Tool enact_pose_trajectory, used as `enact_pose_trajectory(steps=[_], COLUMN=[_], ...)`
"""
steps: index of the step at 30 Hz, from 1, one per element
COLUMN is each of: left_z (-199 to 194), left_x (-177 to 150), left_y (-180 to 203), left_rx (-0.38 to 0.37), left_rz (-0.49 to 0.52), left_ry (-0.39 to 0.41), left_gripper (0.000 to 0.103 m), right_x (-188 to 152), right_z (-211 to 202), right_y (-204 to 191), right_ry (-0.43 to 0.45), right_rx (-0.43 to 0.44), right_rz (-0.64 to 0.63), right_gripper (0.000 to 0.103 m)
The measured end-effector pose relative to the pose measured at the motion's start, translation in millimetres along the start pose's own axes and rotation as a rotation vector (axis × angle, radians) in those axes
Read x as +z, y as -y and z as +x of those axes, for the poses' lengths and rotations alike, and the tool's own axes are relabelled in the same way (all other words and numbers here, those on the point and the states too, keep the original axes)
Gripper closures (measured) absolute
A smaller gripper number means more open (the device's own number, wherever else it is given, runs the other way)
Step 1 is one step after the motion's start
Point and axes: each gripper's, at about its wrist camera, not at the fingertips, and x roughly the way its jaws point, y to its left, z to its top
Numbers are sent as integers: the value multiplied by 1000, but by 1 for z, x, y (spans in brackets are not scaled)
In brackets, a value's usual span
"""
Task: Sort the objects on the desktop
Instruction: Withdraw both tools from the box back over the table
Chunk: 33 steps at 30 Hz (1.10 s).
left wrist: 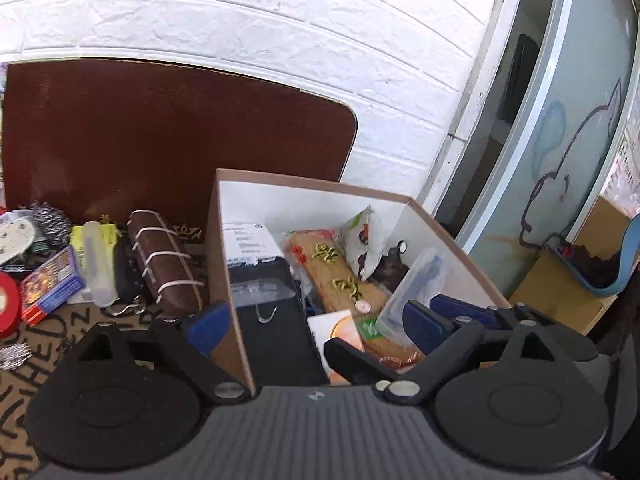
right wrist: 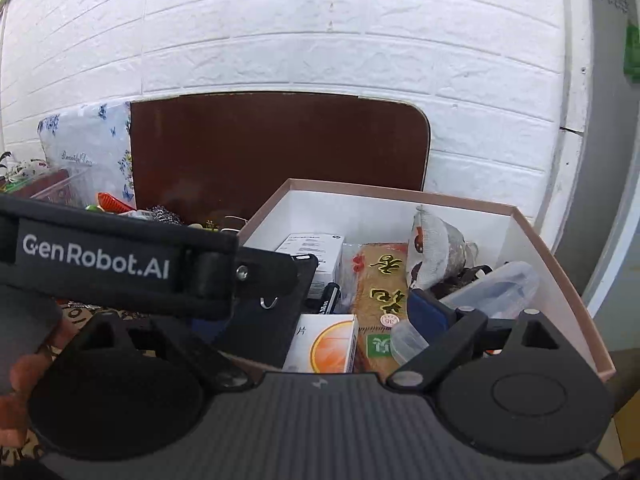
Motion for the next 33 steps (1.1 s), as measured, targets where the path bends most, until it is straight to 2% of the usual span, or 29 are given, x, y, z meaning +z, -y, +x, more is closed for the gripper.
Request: enact_pose_trajectory(steps=[11,18,23,28,33], left_z=[-40,-75,-93,-102,-108], left_x=[-27,-67,-93,-109,-114], left_y=[3,-31,-67,-112,-155], left_rx=[49,90,157,234,287], left_rz=[20,-59,-124,-198,-271], left_ry=[6,22,28,10,35], left_gripper=[7,7,7,7,8], right_x=[-17,-37,-51,-61,-62], right_z=[-38,-51,-42,-19,9], right_y=[-15,-62,-108,-149,-173], right_ry=[30,53,20,-22,-50], right_rx=[6,44,193,275,339], right_rz=[23,-102,-148,-184,-206], right_gripper=[10,10,10,10,10])
